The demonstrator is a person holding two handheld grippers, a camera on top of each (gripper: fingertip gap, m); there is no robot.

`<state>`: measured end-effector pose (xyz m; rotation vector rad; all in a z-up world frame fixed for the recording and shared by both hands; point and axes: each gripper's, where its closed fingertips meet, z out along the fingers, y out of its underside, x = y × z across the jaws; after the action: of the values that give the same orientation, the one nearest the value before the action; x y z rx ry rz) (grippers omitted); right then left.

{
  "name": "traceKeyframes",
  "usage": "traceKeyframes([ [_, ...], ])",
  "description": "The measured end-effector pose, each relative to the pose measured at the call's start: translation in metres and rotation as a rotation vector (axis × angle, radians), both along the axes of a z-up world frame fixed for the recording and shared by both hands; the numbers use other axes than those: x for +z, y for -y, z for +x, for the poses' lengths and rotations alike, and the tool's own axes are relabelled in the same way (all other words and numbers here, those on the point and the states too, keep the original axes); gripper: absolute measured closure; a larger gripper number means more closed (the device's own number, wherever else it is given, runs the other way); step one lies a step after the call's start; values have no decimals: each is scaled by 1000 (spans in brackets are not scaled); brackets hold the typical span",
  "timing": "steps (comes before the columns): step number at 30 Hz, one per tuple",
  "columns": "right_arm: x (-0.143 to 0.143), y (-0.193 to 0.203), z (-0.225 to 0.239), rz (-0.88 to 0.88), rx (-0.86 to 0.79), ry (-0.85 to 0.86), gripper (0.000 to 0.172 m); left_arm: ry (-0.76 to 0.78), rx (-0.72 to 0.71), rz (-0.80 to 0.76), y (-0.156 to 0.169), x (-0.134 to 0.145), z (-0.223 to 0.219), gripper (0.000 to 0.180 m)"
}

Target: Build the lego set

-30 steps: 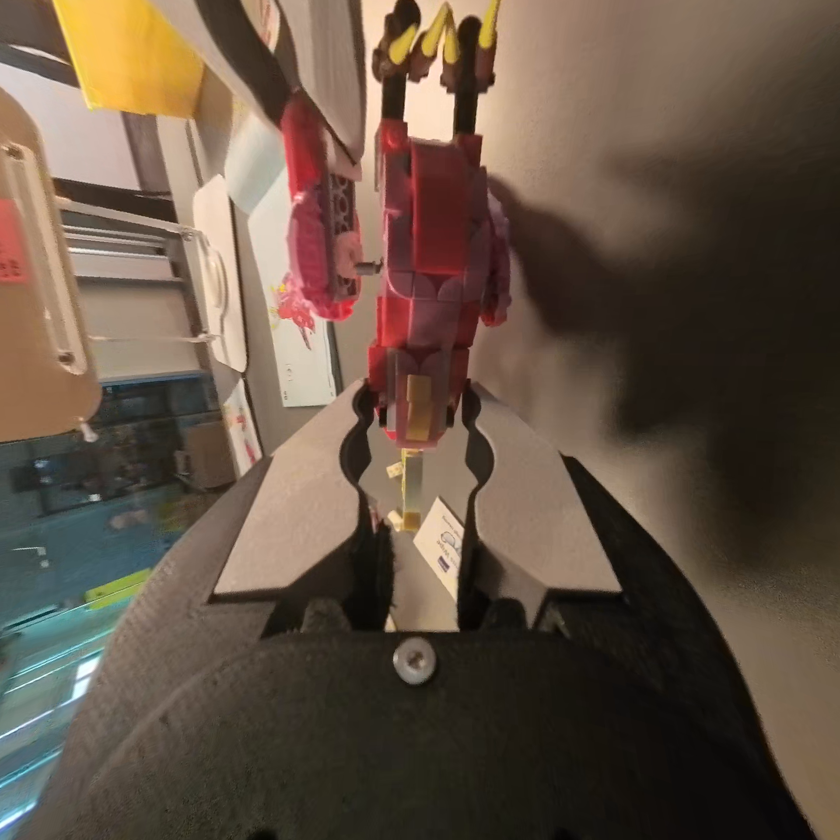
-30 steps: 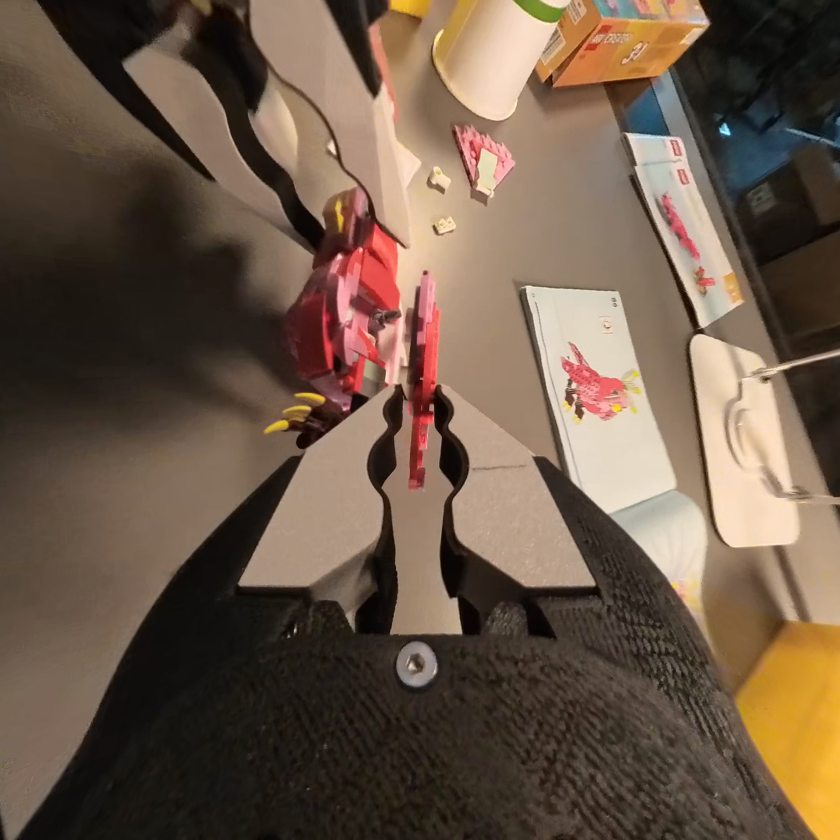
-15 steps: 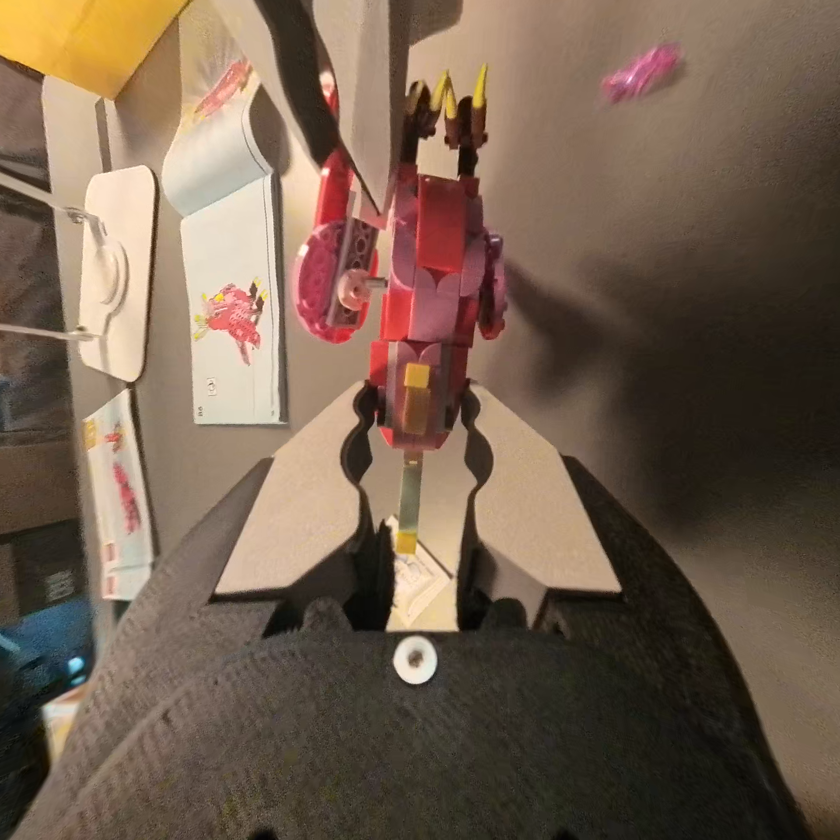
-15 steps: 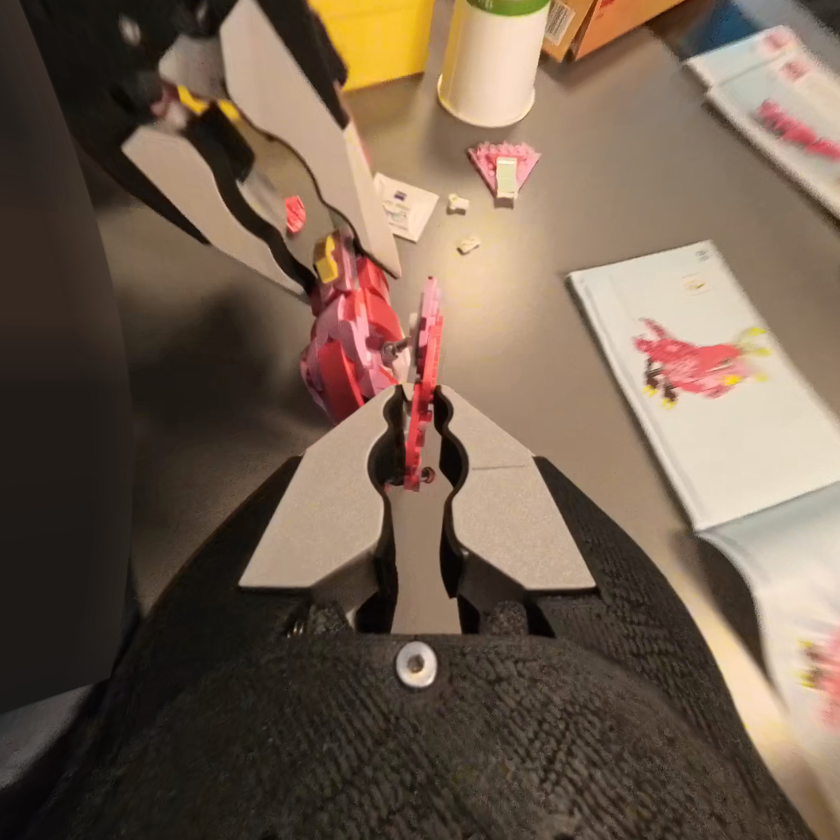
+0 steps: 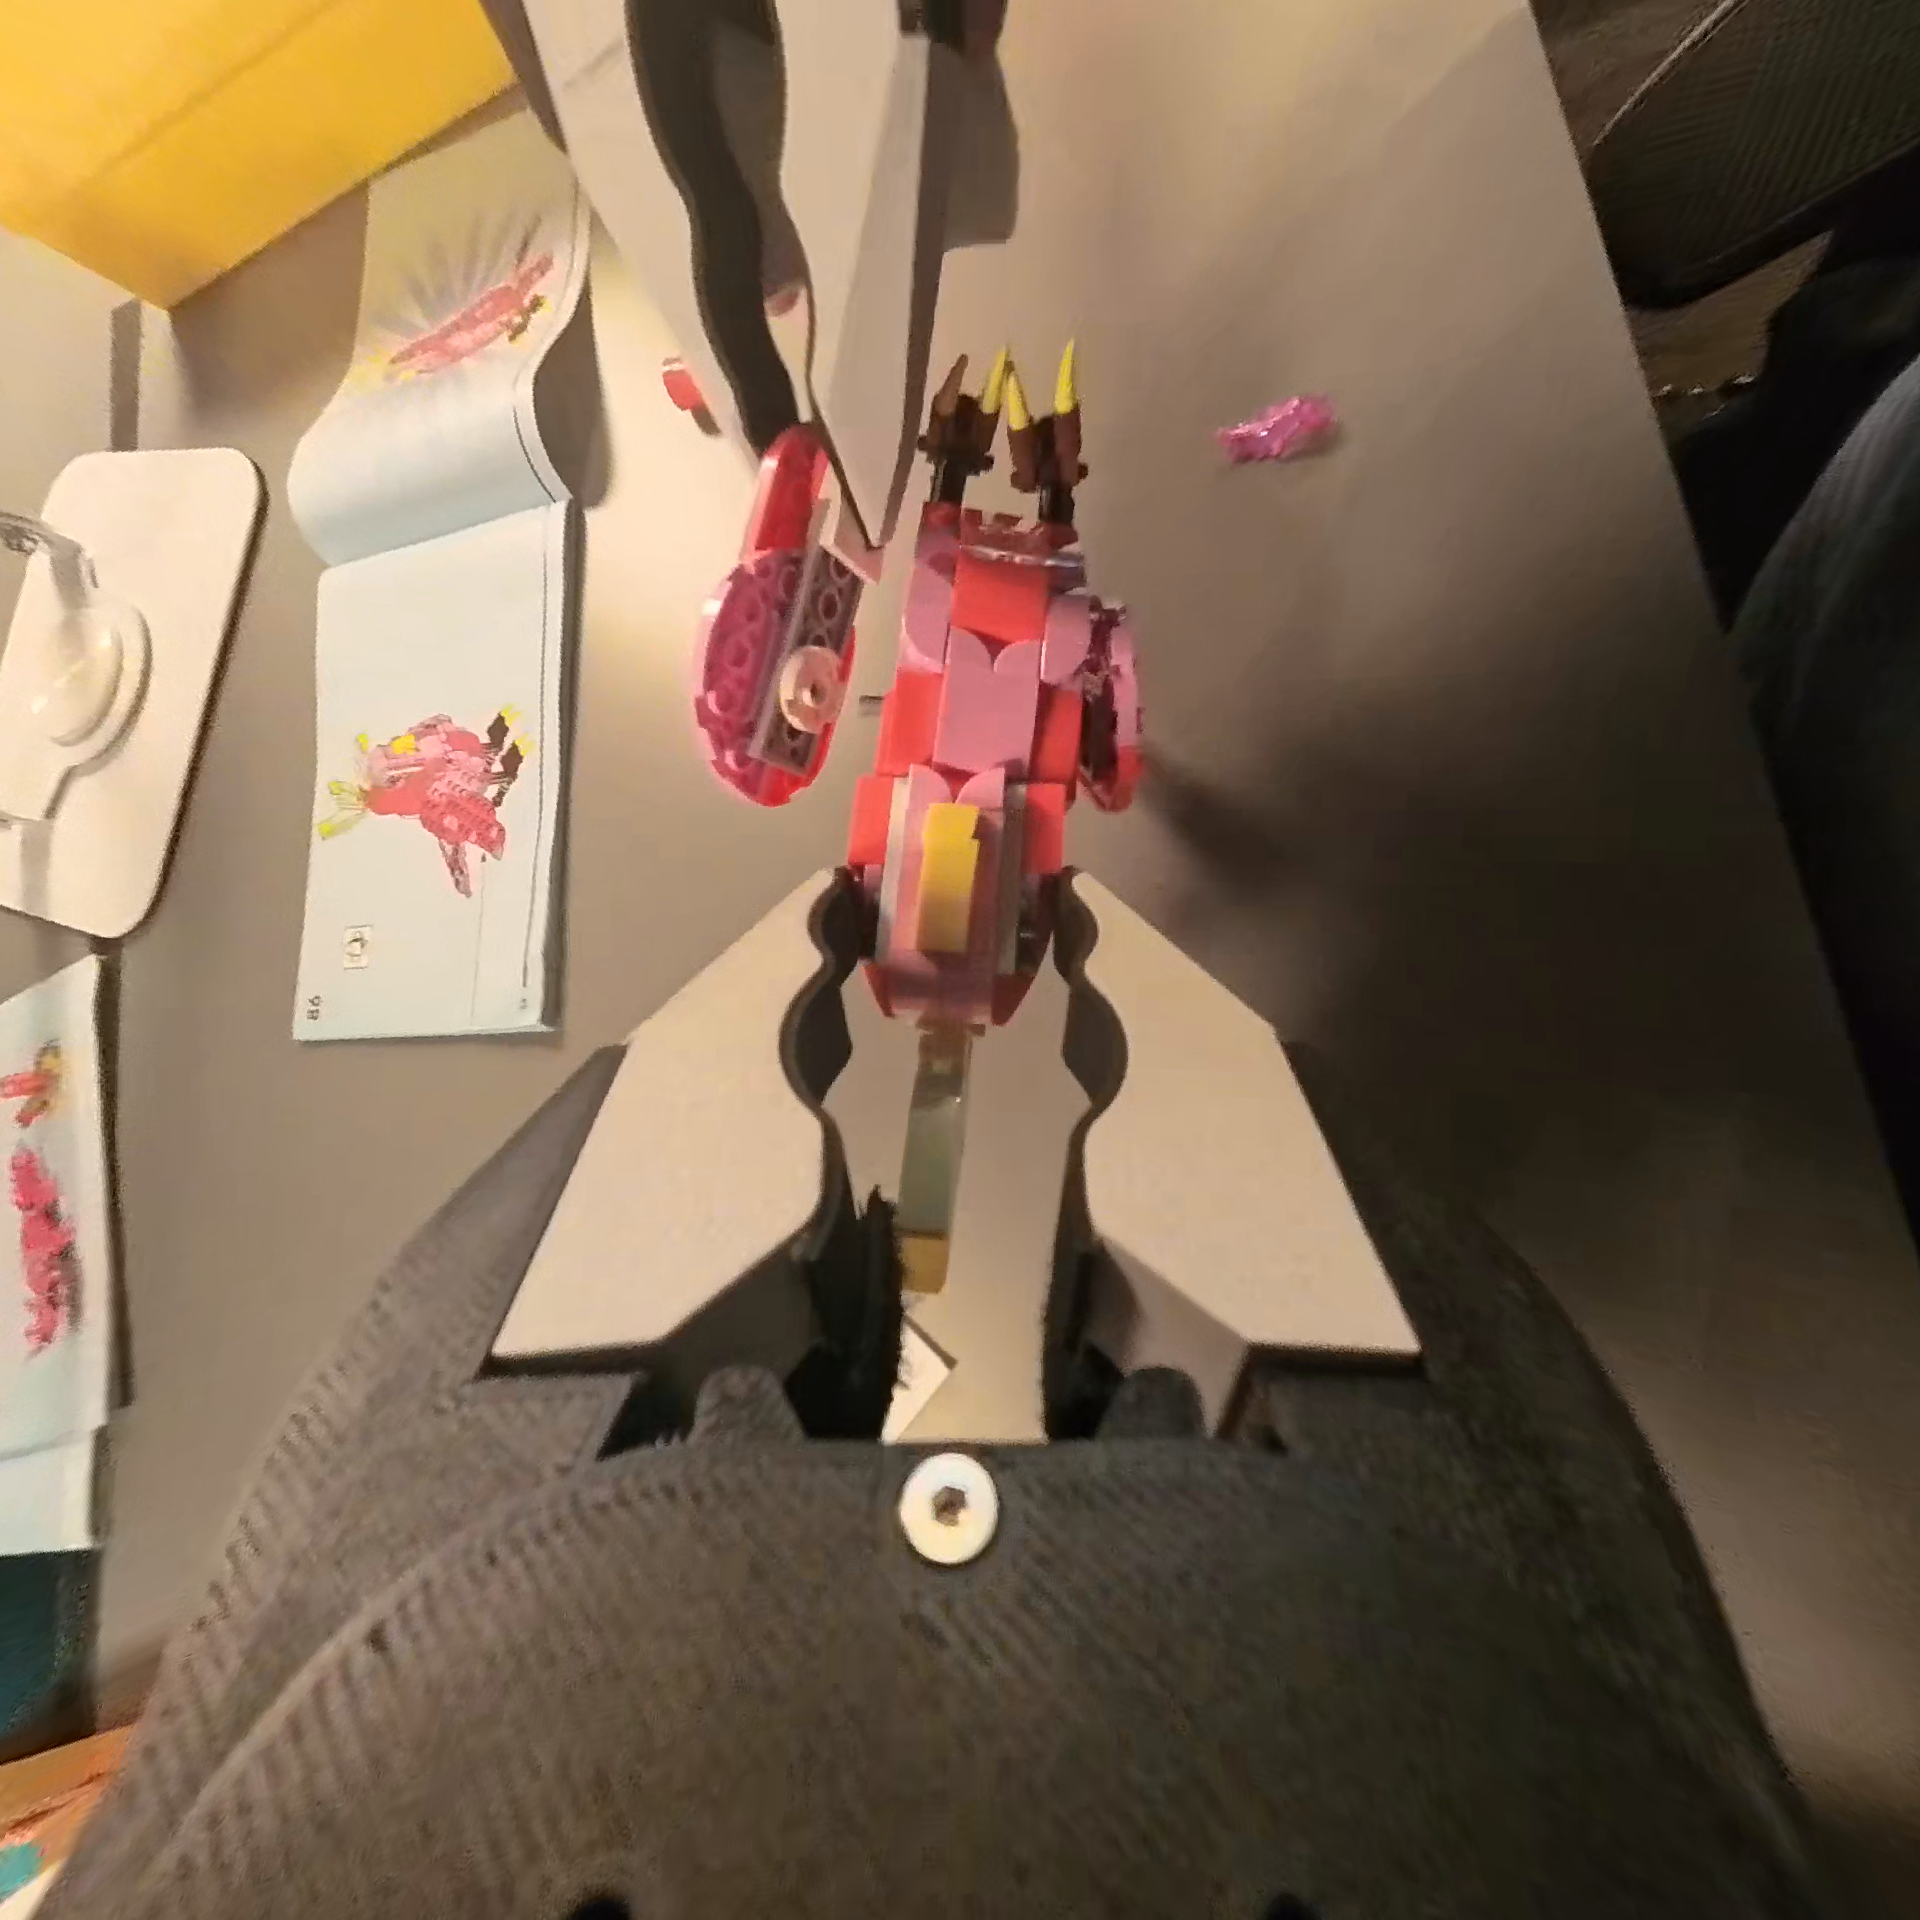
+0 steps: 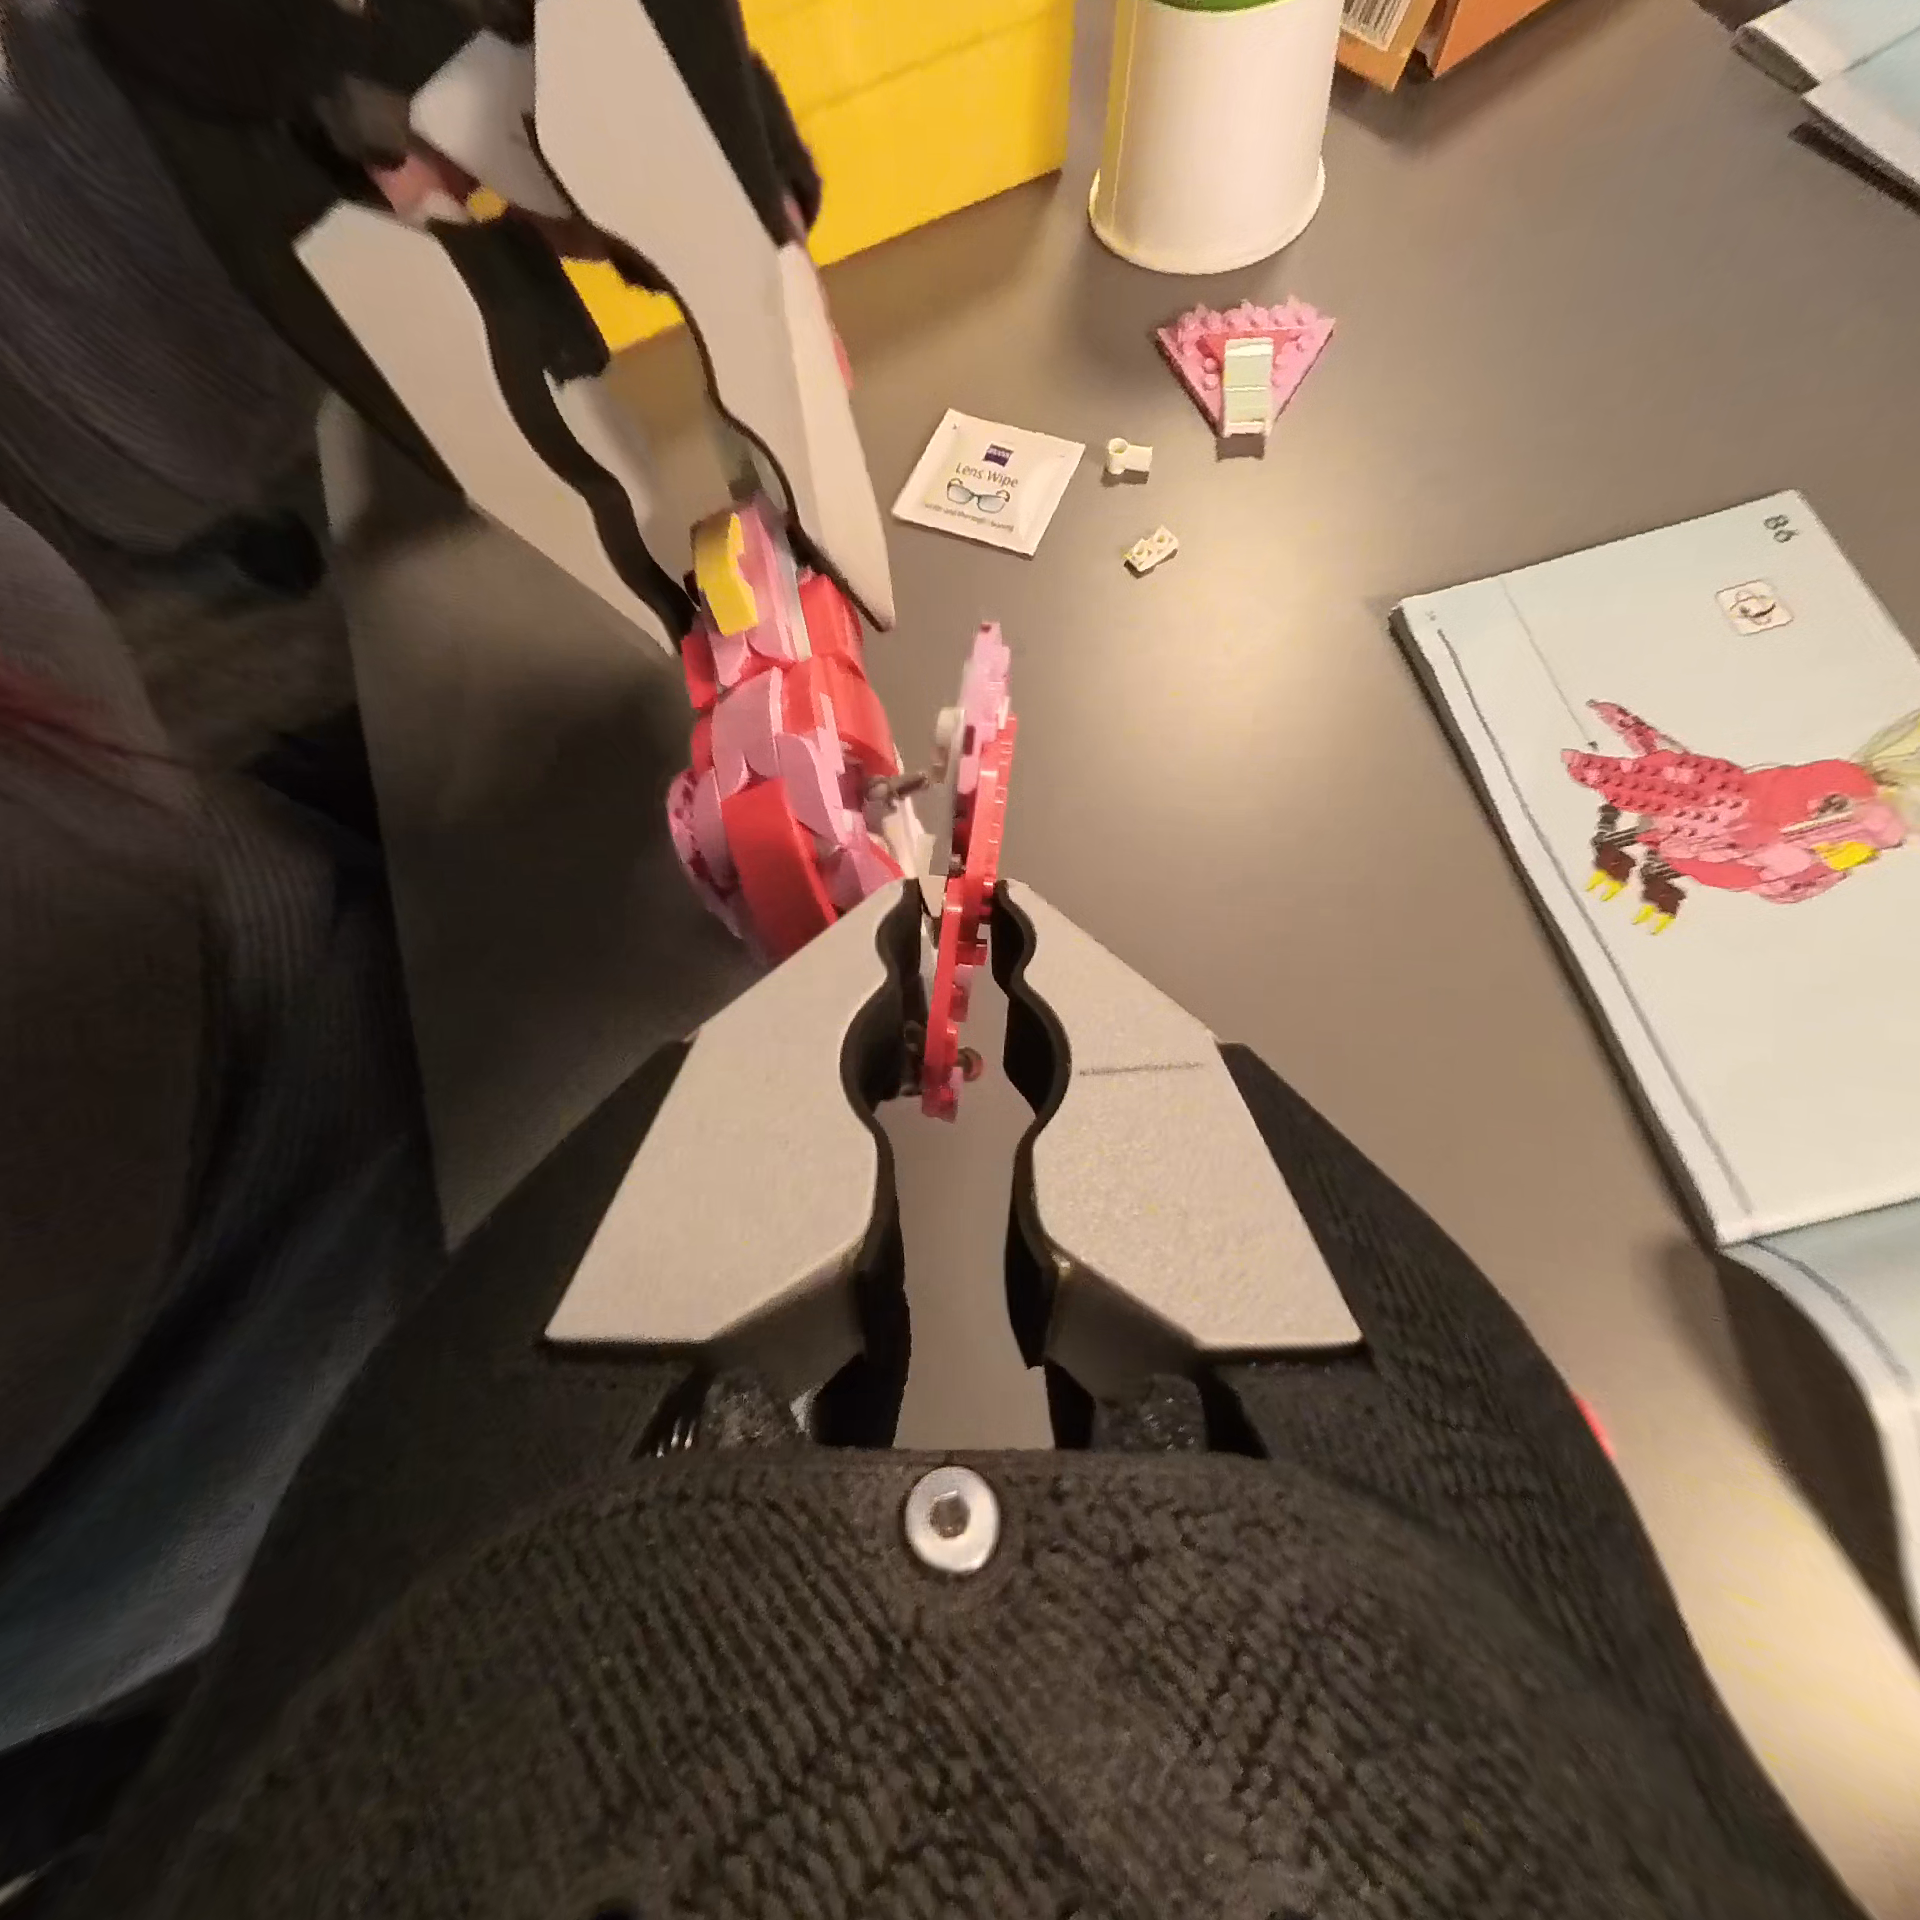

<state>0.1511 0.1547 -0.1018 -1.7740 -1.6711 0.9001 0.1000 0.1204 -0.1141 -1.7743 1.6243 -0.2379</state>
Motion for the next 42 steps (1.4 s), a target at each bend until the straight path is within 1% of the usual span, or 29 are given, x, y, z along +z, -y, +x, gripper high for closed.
traceKeyframes([
  [5, -6, -1, 3, 219, 82, 59, 161, 11, -28, 93, 1, -5, -1, 144],
  [10, -6, 6, 0, 321, 141, 26, 161, 38, -19, 101, 5, -13, -2, 144],
  [14, -5, 9, -1, 358, 176, 17, 161, 55, -21, 99, 7, -13, -1, 144],
  [25, -12, 10, 2, 477, 266, 80, 161, 77, -30, 99, 10, -15, 0, 144],
  [35, -13, 16, 2, 479, 319, 75, 161, 92, -16, 88, 11, -20, 1, 144],
  [39, -16, 17, 4, 522, 345, 91, 161, 104, -10, 81, 13, -22, 2, 144],
  [42, -19, 17, 4, 536, 356, 108, 162, 79, -1, 80, 11, -28, 2, 144],
])
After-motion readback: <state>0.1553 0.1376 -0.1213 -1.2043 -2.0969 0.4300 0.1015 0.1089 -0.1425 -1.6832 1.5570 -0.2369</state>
